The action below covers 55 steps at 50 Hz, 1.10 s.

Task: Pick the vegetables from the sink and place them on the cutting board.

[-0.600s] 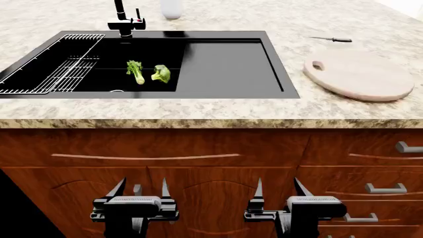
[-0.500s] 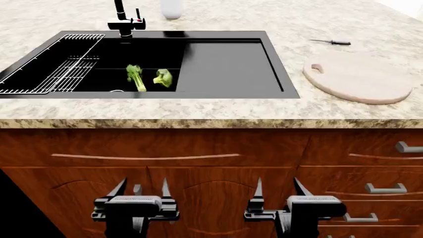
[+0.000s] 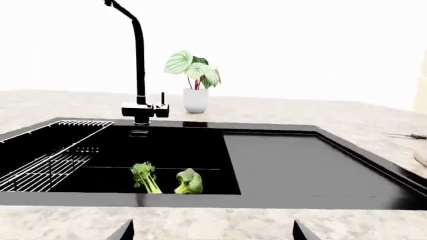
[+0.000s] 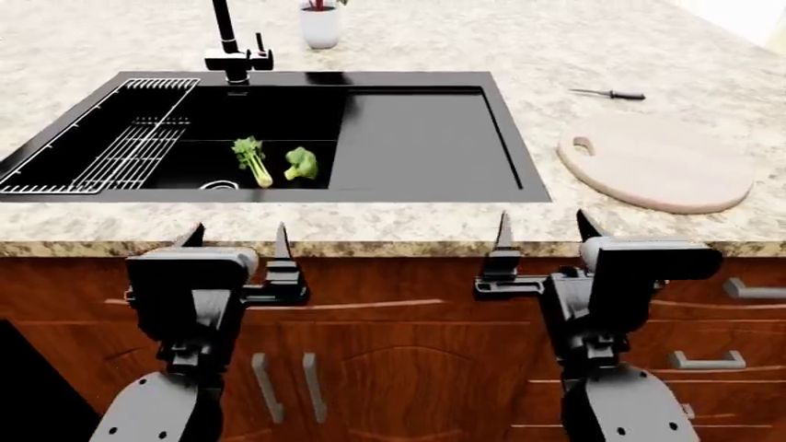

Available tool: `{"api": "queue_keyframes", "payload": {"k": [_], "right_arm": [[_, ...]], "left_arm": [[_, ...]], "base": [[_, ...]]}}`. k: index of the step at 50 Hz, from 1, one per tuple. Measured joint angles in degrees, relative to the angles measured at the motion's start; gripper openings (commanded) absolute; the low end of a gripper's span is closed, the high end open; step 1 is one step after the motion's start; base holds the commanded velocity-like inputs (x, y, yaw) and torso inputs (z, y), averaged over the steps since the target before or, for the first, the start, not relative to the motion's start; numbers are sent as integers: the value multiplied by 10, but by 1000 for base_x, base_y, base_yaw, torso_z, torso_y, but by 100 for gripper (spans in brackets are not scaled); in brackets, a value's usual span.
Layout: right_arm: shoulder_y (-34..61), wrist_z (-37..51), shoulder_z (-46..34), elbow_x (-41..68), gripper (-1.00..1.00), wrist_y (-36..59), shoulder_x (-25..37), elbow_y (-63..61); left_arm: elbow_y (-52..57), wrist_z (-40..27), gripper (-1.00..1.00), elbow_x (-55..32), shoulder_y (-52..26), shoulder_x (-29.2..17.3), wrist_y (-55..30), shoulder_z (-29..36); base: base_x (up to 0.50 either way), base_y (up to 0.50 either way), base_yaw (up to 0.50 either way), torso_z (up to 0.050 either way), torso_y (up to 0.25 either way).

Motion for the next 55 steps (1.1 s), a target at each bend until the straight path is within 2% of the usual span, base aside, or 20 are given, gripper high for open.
{"api": "queue_keyframes", "payload": {"k": [5,9,19,38,46,55], "right_arm": [[105,6,-3,16,100,103,11,-10],[188,8,-8,22,100,162,15,24],[328,11,-38,22,100,237,15,142],[482,1,-91,11,100,230,-6,383],[504,-1,-97,14,100,222,-8,428],[514,-10,-98,27,100,225,-8,444]], "left_arm": [[14,-17,100,-4,-93,-15,-90,9],[-16,-27,100,-3,-171,-21,-150,24],[-120,-33,100,3,-302,-32,-226,48],[-282,-39,100,17,-425,-40,-227,67],[-312,-43,100,19,-446,-41,-223,66],[-322,-44,100,21,-459,-42,-228,74]], "base": [[9,19,0,50,0],[266,424,0,25,0],[284,470,0,0,0],[283,483,0,0,0],[297,472,0,0,0],[500,33,0,0,0]]}}
